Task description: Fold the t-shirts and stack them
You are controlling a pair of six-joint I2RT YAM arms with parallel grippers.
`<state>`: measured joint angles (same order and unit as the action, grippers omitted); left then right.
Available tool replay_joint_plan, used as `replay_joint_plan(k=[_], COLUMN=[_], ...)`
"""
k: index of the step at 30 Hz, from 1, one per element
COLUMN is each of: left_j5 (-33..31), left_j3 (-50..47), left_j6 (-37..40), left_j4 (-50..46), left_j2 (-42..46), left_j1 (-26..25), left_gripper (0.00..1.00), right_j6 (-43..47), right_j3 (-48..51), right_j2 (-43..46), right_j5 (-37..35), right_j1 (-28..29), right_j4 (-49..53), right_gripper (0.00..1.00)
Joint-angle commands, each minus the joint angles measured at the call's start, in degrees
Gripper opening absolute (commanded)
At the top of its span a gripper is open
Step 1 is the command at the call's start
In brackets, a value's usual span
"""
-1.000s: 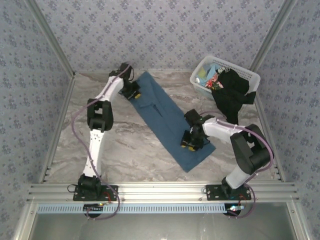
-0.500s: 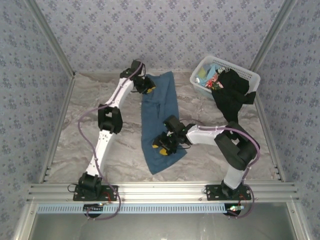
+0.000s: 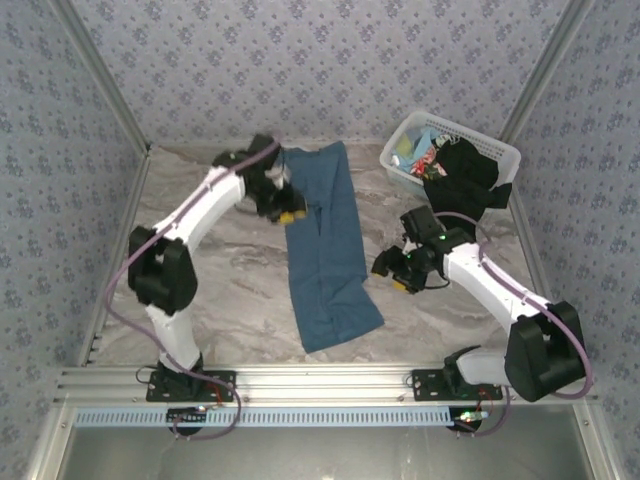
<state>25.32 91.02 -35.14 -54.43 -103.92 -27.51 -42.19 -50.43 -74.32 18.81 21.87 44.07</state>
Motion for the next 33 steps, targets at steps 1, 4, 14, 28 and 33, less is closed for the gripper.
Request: replay_joint_plan(k=[1, 4, 14, 28, 33], left_j5=[9.1, 14.6, 7.7, 1.6, 0.6], left_j3=[-19.2, -32.4, -40.6, -37.4, -36.2], left_j6=[0.7, -5.8, -24.6, -21.4, -20.0], left_j4=[-1.7, 5.0, 20.0, 9.9, 6.7], left_j2=[7.2, 13.1, 12.3, 7.3, 6.3], left_j1=[-5.2, -13.3, -26.9, -28.0, -28.5], left_gripper=[0.38, 0.45, 0.51, 0.49, 0.48], right_j6=[15.7, 16.2, 13.0, 12.3, 11.2], right_j3=[1.3, 3.1, 4.8, 5.3, 5.7], right_j2=[-0.6, -0.8, -4.0, -0.7, -0.8], right_j5=[-1.5, 0.0, -3.4, -4.6, -4.5], right_j1=[0.6, 4.0, 11.4, 11.2, 11.5], right_j4=[9.2, 7.6, 5.2, 6.9, 5.7], right_gripper=[0.6, 0.6, 0.58, 0.57, 0.57])
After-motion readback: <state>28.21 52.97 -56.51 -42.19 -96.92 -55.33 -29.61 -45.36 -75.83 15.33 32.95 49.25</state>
